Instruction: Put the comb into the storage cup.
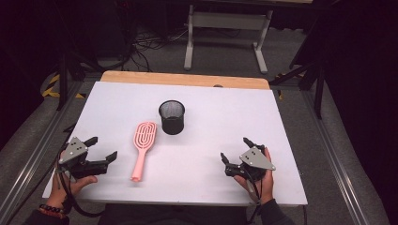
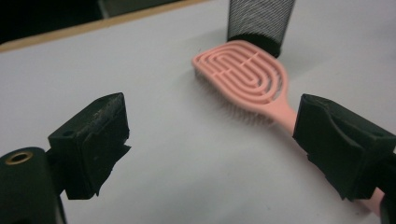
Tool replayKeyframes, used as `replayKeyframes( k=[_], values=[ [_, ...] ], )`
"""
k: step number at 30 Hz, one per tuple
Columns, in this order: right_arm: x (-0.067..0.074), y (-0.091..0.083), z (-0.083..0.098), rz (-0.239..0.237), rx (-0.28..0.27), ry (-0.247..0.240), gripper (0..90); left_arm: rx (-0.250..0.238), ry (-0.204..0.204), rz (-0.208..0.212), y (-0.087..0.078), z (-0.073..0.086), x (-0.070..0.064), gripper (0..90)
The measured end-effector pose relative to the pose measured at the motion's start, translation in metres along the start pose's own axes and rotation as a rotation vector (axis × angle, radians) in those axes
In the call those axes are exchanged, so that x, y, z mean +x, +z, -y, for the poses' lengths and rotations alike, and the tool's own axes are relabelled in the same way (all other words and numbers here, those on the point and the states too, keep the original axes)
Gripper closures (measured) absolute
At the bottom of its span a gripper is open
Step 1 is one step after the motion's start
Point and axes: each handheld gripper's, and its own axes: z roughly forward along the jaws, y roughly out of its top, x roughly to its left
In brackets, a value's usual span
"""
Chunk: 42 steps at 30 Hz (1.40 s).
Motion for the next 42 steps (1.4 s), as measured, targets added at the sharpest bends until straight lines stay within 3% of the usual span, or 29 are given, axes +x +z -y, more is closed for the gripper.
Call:
replayKeyframes(
  k=[2,4,5,7,9,14,18,21,22,26,29,32,35,39,42],
  values=[
    [-0.001,0.002,0.001,0.006,0.003,0.019,8.6,0.062,-0.001,-0.032,0.002,-0.007,-0.004,9.9],
    [-0.001,0.002,0.001,0.007,0.008,0.02,8.6,0.081,-0.008,-0.041,0.002,-0.011,-0.006,9.7],
    [0.001,0.003,0.002,0.01,0.021,0.009,8.6,0.135,-0.036,-0.033,0.003,-0.016,-0.007,9.4],
    [0.003,0.004,0.002,0.005,0.025,-0.002,8.6,0.179,-0.051,-0.016,0.005,-0.019,-0.009,9.3],
    [0.004,0.005,0.002,0.008,0.03,-0.009,8.6,0.244,-0.052,-0.021,0.011,-0.024,-0.015,9.3],
    [0.006,0.007,0.005,0.007,0.046,-0.012,8.7,0.34,-0.052,0.015,0.027,-0.035,-0.03,9.9],
    [0.008,0.007,0.007,0.033,0.02,-0.017,9.9,0.433,-0.051,0.034,0.042,-0.046,-0.044,11.6],
    [0.008,0.007,0.008,0.06,0.003,-0.007,10.1,0.487,-0.091,0.02,0.051,-0.052,-0.05,12.9],
    [0.008,0.007,0.009,0.059,0.006,-0.009,10.1,0.53,-0.1,0.021,0.055,-0.054,-0.052,13.4],
    [0.009,0.009,0.011,0.038,0.01,-0.021,11.2,0.609,-0.13,-0.014,0.069,-0.065,-0.058,14.6],
    [0.01,0.011,0.013,0.044,0.005,-0.046,12.0,0.666,-0.133,-0.015,0.081,-0.073,-0.06,19.1],
    [0.01,0.012,0.015,0.043,0.013,-0.037,12.0,0.739,-0.163,-0.009,0.092,-0.074,-0.061,26.7],
    [0.009,0.011,0.015,0.034,0.01,-0.035,12.0,0.794,-0.164,-0.002,0.102,-0.071,-0.061,35.2],
    [0.009,0.011,0.015,0.028,0.008,-0.037,12.1,0.796,-0.209,0.013,0.107,-0.069,-0.058,41.4],
    [0.009,0.012,0.015,0.024,0.014,-0.037,12.2,0.849,-0.185,0.021,0.112,-0.063,-0.06,45.6]
  ],
)
